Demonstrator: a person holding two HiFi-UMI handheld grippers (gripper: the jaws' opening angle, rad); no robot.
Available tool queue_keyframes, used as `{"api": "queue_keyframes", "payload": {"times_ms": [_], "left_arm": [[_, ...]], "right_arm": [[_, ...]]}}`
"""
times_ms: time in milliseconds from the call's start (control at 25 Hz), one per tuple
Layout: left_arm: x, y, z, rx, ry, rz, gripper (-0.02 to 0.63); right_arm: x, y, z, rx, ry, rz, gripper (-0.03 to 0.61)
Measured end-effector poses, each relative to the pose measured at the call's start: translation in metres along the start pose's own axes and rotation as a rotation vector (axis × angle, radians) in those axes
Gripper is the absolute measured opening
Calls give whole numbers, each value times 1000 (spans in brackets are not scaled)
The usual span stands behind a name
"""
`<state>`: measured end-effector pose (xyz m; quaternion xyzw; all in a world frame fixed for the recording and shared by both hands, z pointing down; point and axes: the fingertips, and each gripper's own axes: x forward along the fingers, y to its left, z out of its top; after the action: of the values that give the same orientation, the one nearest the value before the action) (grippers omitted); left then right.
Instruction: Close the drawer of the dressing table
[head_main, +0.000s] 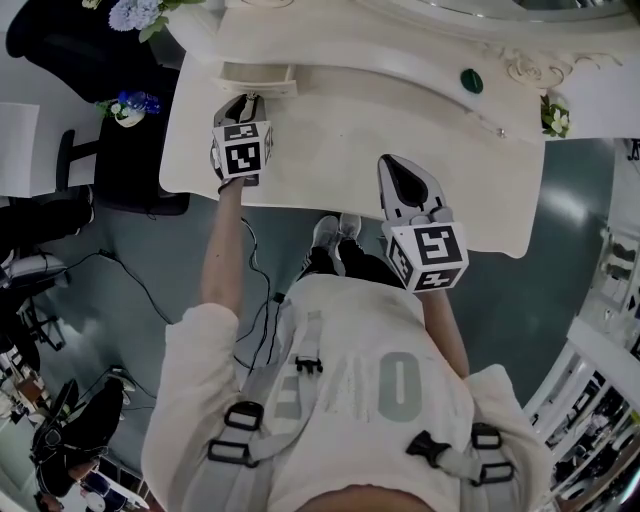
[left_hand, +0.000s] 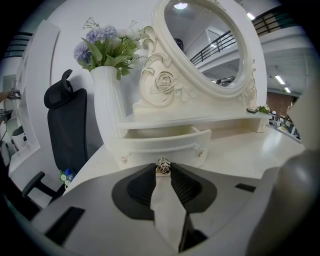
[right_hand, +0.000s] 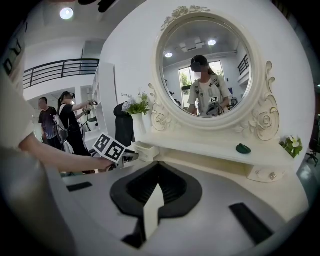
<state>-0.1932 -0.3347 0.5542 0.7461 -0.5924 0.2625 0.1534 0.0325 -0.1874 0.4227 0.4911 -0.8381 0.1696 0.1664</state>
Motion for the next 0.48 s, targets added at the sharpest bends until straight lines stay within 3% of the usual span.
{"api": "queue_keyframes", "payload": {"times_ms": [480], "left_arm": [[17,1,13,2,-5,1,103]], "right_arm": [[2,-9,-2,11,5,-19,9]]}}
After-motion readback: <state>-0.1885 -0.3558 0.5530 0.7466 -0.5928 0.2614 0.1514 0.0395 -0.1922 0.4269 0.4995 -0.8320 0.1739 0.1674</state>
